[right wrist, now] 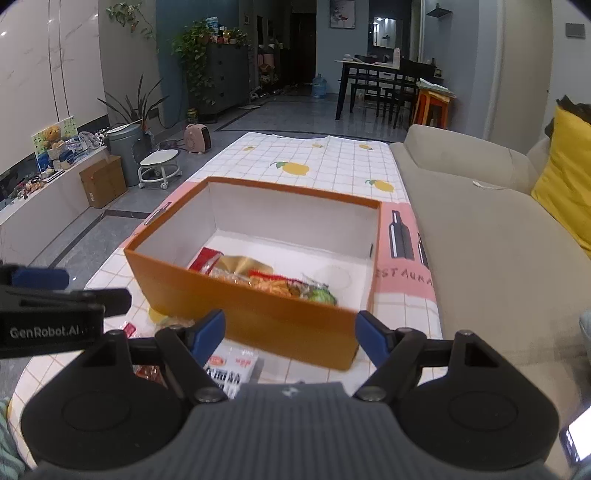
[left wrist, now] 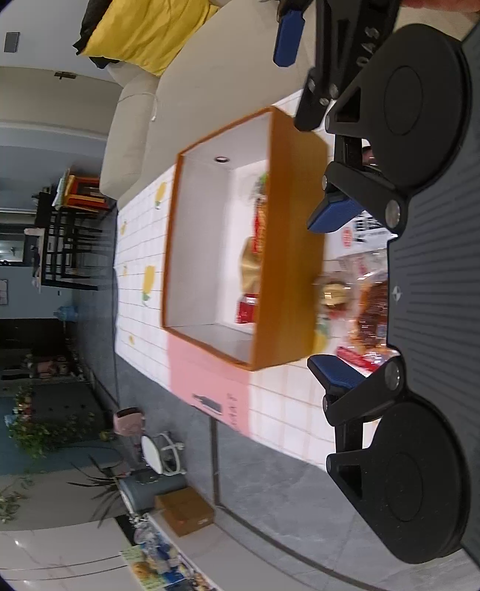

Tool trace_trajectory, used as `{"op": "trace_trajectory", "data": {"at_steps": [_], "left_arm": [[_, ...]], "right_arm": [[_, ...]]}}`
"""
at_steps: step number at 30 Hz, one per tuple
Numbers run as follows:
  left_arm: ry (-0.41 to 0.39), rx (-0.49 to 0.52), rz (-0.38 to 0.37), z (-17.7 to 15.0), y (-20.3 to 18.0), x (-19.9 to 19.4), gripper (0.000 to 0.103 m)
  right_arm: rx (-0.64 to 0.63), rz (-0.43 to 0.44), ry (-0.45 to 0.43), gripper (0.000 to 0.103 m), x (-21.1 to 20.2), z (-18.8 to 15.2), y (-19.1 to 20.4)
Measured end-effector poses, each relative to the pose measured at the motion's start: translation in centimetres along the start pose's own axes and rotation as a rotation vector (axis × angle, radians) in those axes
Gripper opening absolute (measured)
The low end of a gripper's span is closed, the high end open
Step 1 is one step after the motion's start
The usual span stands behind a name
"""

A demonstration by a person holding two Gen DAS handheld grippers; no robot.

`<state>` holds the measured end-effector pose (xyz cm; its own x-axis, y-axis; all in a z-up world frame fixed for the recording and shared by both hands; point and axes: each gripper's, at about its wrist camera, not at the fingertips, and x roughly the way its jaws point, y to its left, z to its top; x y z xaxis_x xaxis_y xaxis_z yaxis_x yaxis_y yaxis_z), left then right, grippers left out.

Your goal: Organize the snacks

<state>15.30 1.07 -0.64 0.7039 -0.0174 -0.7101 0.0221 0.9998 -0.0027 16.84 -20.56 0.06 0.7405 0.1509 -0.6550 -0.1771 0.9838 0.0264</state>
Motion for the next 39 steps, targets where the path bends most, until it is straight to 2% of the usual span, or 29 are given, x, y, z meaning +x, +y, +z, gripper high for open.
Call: {"op": "trace_trajectory", "data": {"at_steps": [7, 12, 15, 21, 27, 39], "left_arm": [[0.064, -0.031, -0.014, -2.9, 0.4, 0.3, 0.088], [0.079, -0.024, -0.026, -4.4, 0.0, 0.7, 0.088], [0.096, -0.033, -0.025, -5.2, 0.0, 1.3, 0.088], [0.126, -0.073, -0.015, -6.4, 1.4, 2.9, 0.088], [0.144, -0.126, -0.008, -6.9, 2.5, 4.1, 0.088], [0.171, -0.156, 0.030, -7.4, 4.1, 6.7, 0.088]], "right_arm": [[0.033, -0.009, 0.016, 0.078, -0.5, -3.6, -0.3], [0.052, 0.008, 0.064, 0.080, 0.5, -5.6, -0.2], [0.042, -0.016, 0.081, 0.080, 1.2, -6.5, 0.1], [0.036, -0.016, 0.131, 0.080, 2.9, -7.9, 0.4], [0.044, -0.013, 0.166, 0.080, 4.4, -8.7, 0.4], [0.057, 0.024, 0.206, 0.080, 6.9, -9.1, 0.3]]}}
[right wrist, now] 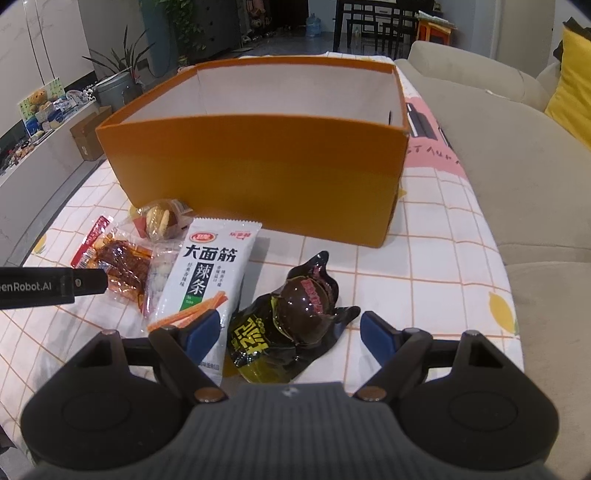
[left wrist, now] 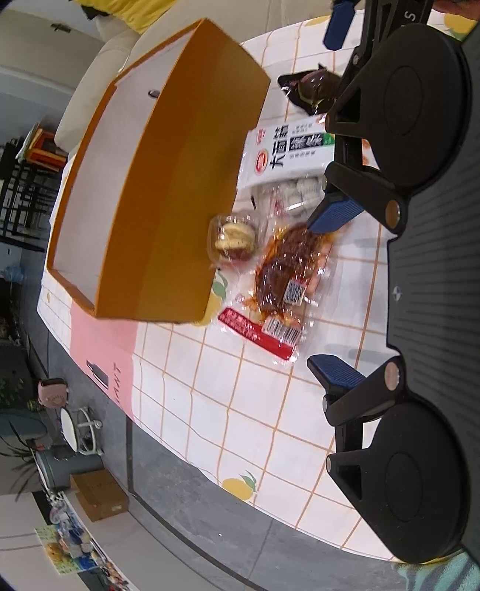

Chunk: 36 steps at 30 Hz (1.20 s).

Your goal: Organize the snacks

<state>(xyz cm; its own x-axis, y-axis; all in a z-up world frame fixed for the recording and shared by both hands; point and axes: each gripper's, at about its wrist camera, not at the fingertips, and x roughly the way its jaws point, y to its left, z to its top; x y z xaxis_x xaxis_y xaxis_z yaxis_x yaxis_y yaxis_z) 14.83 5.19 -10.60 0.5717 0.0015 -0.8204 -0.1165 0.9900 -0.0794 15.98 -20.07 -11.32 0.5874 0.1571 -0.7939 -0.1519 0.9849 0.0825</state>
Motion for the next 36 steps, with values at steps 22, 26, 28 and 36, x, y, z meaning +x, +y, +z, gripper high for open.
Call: {"op": "trace_trajectory", "data": {"at_steps": [22, 26, 28, 36], "left_arm": [[-0.006, -0.045, -0.011, 1.0, -0.3, 4.4, 0.099], [-0.014, -0.018, -0.030, 1.0, -0.7, 4.3, 0.089], [-0.021, -0.018, -0.049, 1.0, -0.7, 4.0, 0.066], [0.010, -0.065, -0.095, 0.9, 0.3, 3.0, 0.041]], "right_arm": [[0.120, 0.103, 0.049, 0.090, 3.3, 0.6, -1.4], [0.123, 0.118, 0.043, 0.085, 3.3, 0.7, -1.4], [0.135, 0.125, 0.042, 0.081, 3.2, 0.7, -1.5], [0.162, 0.103, 0.024, 0.050, 1.9, 0.6, -1.7]]}}
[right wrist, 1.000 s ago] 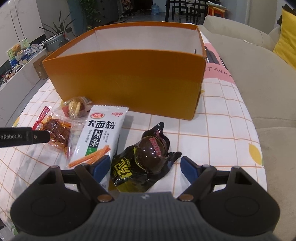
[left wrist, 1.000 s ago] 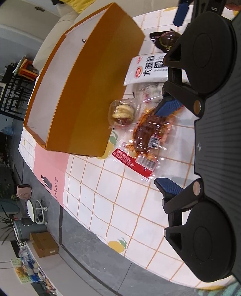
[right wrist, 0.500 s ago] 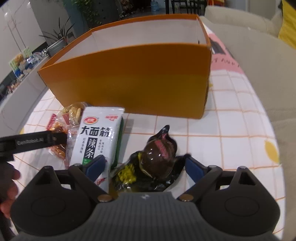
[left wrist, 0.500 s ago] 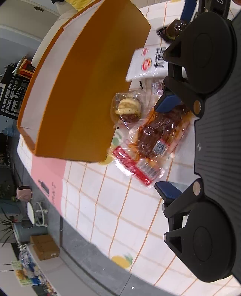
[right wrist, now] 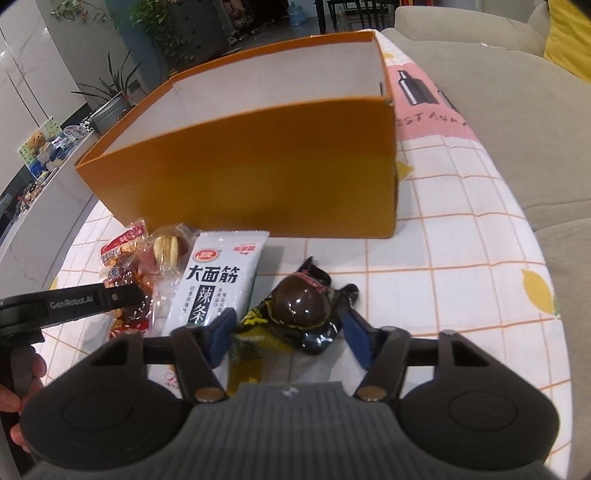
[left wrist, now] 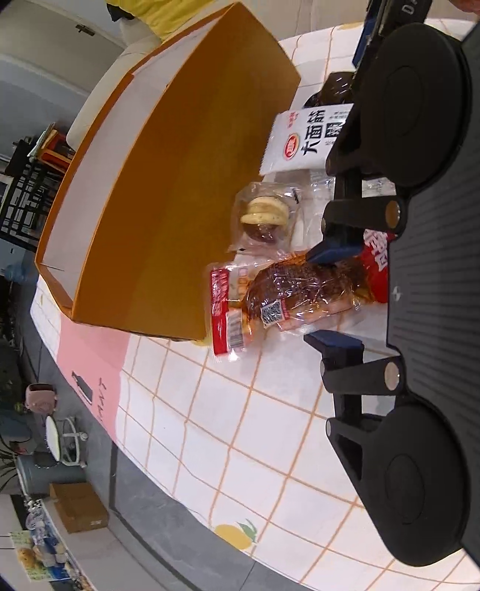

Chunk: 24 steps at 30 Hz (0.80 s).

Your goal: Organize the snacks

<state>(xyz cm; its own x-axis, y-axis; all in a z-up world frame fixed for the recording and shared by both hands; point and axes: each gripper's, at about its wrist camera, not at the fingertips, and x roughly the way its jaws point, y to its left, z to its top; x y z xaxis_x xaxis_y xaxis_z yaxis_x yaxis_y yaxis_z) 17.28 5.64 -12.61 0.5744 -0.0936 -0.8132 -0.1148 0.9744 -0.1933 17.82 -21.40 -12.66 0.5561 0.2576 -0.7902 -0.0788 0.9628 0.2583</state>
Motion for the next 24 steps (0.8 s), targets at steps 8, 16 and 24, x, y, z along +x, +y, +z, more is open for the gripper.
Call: {"op": "trace_trajectory", "data": {"at_steps": [8, 16, 24], "left_arm": [[0.083, 0.042, 0.002, -0.2, -0.1, -1.8, 0.032], [0.118, 0.028, -0.027, -0.7, 0.1, -1.9, 0.033], [0.119, 0.028, -0.019, -0.6, -0.2, -1.6, 0.035]], "right_arm": [[-0.068, -0.014, 0.010, 0.033, -1.1, -0.3, -0.1], [-0.106, -0.046, 0.023, 0.042, -2.1, -1.0, -0.1], [-0.025, -0.047, -0.031, 0.054, -2.8, 0.6, -0.9]]}}
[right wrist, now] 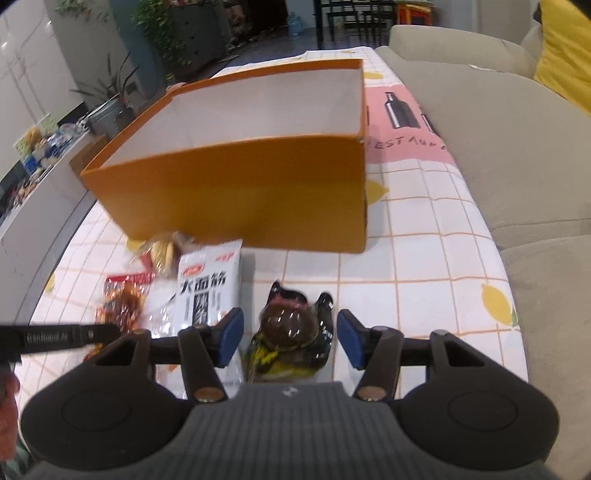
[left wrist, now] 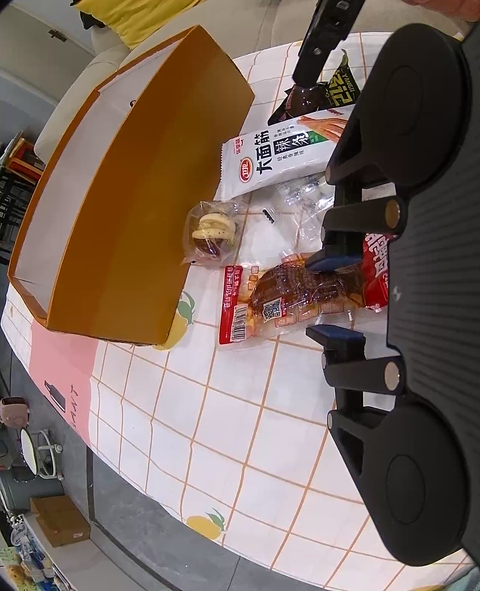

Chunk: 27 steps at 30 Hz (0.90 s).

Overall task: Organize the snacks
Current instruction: 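Close the left tool on the meat packet while the right tool grasps the dark packet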

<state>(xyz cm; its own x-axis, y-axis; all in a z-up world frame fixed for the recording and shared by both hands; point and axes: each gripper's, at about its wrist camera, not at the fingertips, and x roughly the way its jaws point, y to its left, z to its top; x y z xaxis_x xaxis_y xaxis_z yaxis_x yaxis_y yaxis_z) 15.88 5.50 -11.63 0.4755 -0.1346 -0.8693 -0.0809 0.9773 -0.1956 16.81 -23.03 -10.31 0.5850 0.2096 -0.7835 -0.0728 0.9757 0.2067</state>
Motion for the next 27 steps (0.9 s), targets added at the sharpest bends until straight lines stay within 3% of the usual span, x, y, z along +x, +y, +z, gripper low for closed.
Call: {"op": "trace_trajectory", "data": {"at_steps": [11, 19, 25, 27], "left_arm": [[0.010, -0.002, 0.007, 0.4, -0.2, 0.5, 0.040], [0.022, 0.016, 0.042, 0.6, -1.0, 1.7, 0.071], [-0.012, 0.081, 0.102, 0.4, -2.5, 2.4, 0.072], [-0.023, 0.107, 0.113, 0.3, -2.8, 2.5, 0.064]], "right_arm": [[0.046, 0.013, 0.090, 0.053, 3.5, -0.4, -0.5], [0.030, 0.024, 0.081, 0.052, 3.3, -0.5, -0.2], [0.030, 0.024, 0.080, 0.052, 3.3, -0.5, -0.2], [0.027, 0.025, 0.080, 0.052, 3.3, -0.5, -0.2]]}}
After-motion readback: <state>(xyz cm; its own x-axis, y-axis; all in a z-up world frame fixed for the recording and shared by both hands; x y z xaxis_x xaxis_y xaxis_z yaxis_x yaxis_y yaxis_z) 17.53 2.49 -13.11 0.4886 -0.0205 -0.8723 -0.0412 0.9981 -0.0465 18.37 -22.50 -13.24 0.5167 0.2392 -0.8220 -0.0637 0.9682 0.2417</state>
